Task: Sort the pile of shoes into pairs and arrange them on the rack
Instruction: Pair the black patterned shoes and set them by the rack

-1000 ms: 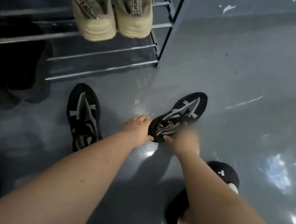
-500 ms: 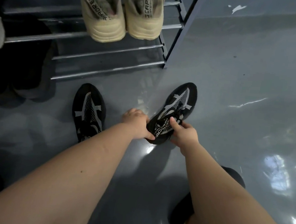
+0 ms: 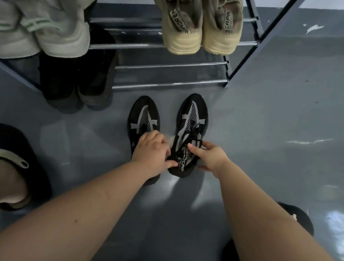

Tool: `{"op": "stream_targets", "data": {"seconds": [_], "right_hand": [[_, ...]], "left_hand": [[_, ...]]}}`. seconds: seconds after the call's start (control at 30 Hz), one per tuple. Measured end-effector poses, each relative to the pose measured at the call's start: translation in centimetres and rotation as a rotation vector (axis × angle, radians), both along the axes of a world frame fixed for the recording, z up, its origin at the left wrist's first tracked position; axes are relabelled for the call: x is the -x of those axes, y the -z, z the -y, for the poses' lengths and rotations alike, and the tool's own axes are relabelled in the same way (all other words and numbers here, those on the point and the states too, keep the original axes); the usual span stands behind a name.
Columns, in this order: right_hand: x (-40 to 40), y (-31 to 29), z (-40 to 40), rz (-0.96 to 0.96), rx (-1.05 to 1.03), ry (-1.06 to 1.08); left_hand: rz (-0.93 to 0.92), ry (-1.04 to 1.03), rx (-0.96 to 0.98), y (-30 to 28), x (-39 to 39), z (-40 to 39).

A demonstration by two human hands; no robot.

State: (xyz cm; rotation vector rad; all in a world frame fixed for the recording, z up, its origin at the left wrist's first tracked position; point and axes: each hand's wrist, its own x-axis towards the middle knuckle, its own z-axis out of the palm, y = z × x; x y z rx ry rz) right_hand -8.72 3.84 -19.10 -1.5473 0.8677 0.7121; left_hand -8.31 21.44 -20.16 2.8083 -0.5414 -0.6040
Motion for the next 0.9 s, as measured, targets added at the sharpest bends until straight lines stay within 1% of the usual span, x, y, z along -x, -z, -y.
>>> {"op": "stream_targets", "data": {"seconds": [0.1,0.17,0.2,0.27,0.33,0.4,0.47,0.57,0.67,0.77,0.83,0.9], "right_hand": [[0.4,0.4,-0.6,0.004,0.025,-0.003],[0.2,0.7,-0.8,0.029,0.023,0.039],[-0.1,0.8,-0.9,0.046,0.021,0.042],[-0.7,1.3,-1.1,0.081,0.031,0.017],[-0.8,2.1,-1.1,0.094,0.072,-0.019],[-0.6,2.7,-1.0,0.091,0.108,-0.064],[-0.7,2.7,-1.0,0.078,0.112,-0.11],[-1.4,2.5,-2.1,0.097,0.056,-0.216],[-1.7,3.0,-2.8,0.107,0.038,-0.244],[-1.8,3.1,-2.7,0.091,0.051,-0.219],[-1.5,3.2,-2.7,0.08,0.05,-0.128],[-0.8,3.2,-2.9,0.053,0.069,-0.028]], "left_hand": [[0.046,-0.192,0.009,0.1,-0.2,-2.0],[-0.002,-0.405,0.014,0.3,-0.3,-3.3],[-0.092,-0.549,0.058,0.7,-0.4,-3.9],[-0.347,-0.811,0.249,1.9,-0.5,-4.9],[-0.545,-0.93,0.424,2.7,-0.2,-5.4],[-0.612,-0.996,0.499,3.1,-0.1,-5.6],[-0.626,-1.043,0.566,3.2,-0.3,-5.6],[-0.665,-1.119,0.671,3.0,-0.9,-5.8],[-0.718,-1.171,0.757,2.7,-1.0,-5.9],[-0.737,-1.161,0.806,2.2,-0.8,-6.1],[-0.744,-1.154,0.813,2.1,-0.5,-6.4],[-0.757,-1.154,0.77,2.1,0.1,-6.9]]}}
